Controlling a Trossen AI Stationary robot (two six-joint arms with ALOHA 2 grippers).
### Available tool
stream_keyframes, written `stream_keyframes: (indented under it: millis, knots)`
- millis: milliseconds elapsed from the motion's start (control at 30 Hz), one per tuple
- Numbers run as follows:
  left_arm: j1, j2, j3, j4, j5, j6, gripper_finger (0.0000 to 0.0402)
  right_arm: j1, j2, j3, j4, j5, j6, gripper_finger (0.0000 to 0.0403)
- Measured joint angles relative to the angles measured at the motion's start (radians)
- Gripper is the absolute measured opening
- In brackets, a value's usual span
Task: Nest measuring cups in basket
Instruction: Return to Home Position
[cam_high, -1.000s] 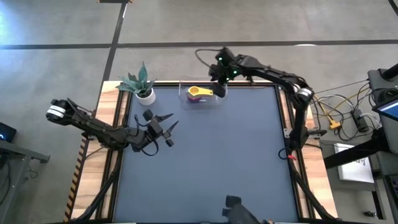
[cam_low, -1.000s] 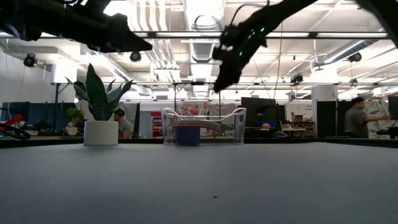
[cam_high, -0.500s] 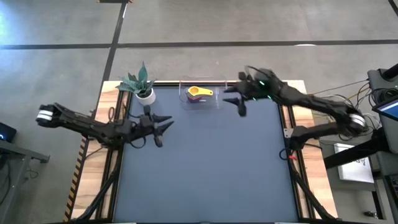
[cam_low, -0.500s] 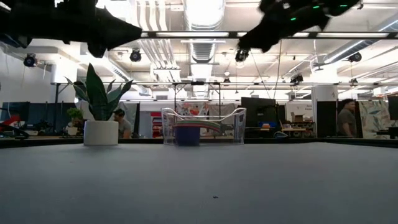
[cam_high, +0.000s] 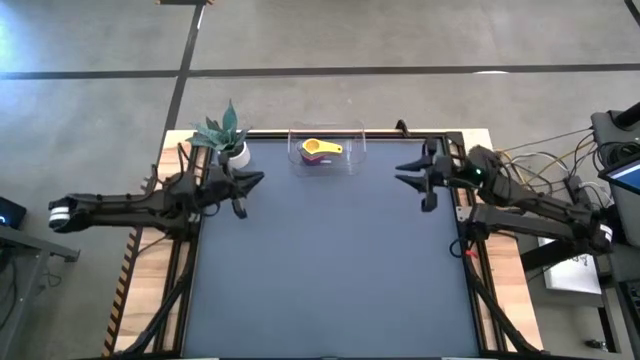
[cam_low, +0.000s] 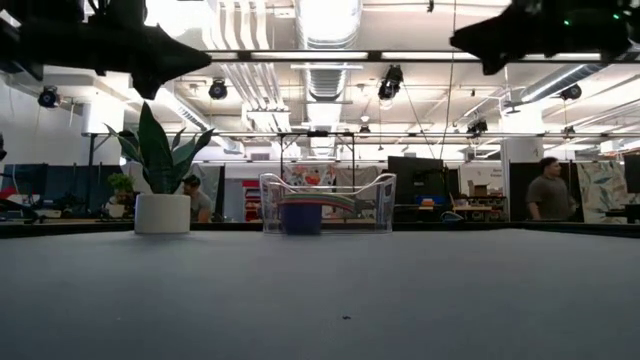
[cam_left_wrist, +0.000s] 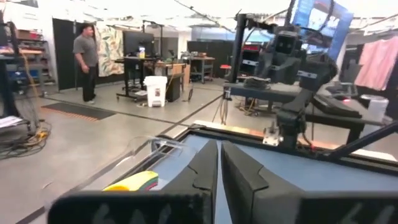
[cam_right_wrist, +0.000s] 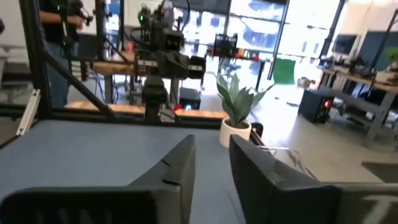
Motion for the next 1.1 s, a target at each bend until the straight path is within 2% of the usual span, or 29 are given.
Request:
stream_keyframes:
  millis: [167, 300, 500, 533, 633, 833, 1100]
  knots:
    - [0.051, -0.024, -0.009, -0.052, 0.068, -0.004, 0.0001, 0.000, -0.120, -0.141, 0.103, 0.000, 0.040, 0.0050]
    - [0.072, -0.016, -0.053, -0.031, 0.105, -0.036, 0.0000, 0.000, -0.190, -0.251, 0.178, 0.000, 0.065, 0.0033]
    - [0.073, 0.001, -0.242, 0.245, 0.130, -0.084, 0.0000, -0.001, -0.224, -0.412, 0.321, 0.004, 0.093, 0.0028]
    - [0.074, 0.002, -0.244, 0.231, 0.130, -0.092, 0.0000, 0.000, -0.224, -0.436, 0.349, 0.004, 0.103, 0.0028]
    - [0.075, 0.004, -0.238, 0.181, 0.131, -0.098, 0.0000, -0.001, -0.219, -0.441, 0.293, 0.015, 0.116, 0.0028]
    - [0.075, 0.008, -0.245, 0.188, 0.143, -0.013, 0.0000, -0.001, -0.208, -0.442, 0.257, 0.168, 0.083, 0.0028]
    - [0.075, 0.008, -0.245, 0.189, 0.126, 0.027, 0.0000, -0.001, -0.207, -0.442, 0.226, 0.182, 0.065, 0.0028]
